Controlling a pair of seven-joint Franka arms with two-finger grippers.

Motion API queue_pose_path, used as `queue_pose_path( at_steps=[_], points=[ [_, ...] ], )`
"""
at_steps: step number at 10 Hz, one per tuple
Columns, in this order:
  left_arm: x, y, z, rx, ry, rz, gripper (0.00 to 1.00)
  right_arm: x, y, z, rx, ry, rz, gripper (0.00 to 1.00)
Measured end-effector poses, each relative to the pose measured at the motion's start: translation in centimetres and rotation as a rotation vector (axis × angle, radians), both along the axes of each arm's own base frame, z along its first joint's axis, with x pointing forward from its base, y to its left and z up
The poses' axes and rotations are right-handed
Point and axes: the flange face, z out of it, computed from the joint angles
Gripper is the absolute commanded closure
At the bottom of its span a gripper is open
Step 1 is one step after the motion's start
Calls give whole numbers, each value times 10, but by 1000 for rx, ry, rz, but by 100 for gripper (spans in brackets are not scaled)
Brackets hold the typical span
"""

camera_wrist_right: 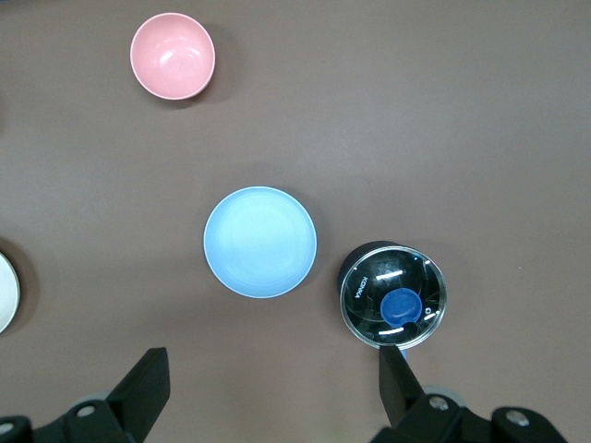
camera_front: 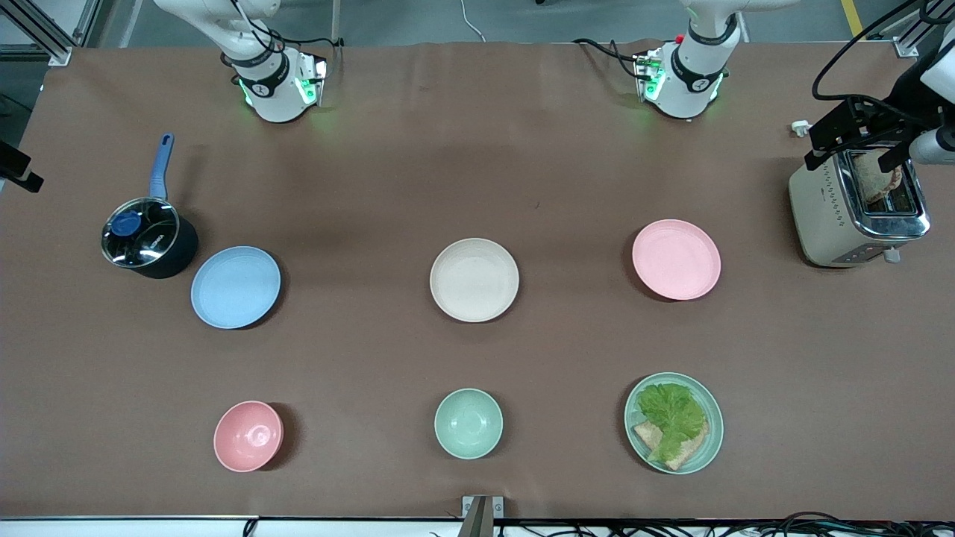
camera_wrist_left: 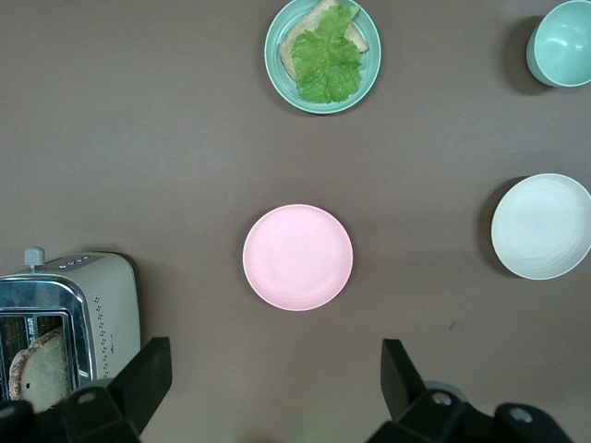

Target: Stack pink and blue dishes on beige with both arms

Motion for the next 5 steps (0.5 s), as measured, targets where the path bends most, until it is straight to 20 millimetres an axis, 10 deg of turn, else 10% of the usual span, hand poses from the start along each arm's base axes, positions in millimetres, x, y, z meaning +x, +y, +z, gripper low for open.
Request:
queue_pose_path(
  at_steps=[5],
  points=[
    [2,12,-3,2,6,24,0,0,0,0,0,2,2,0]
  ],
)
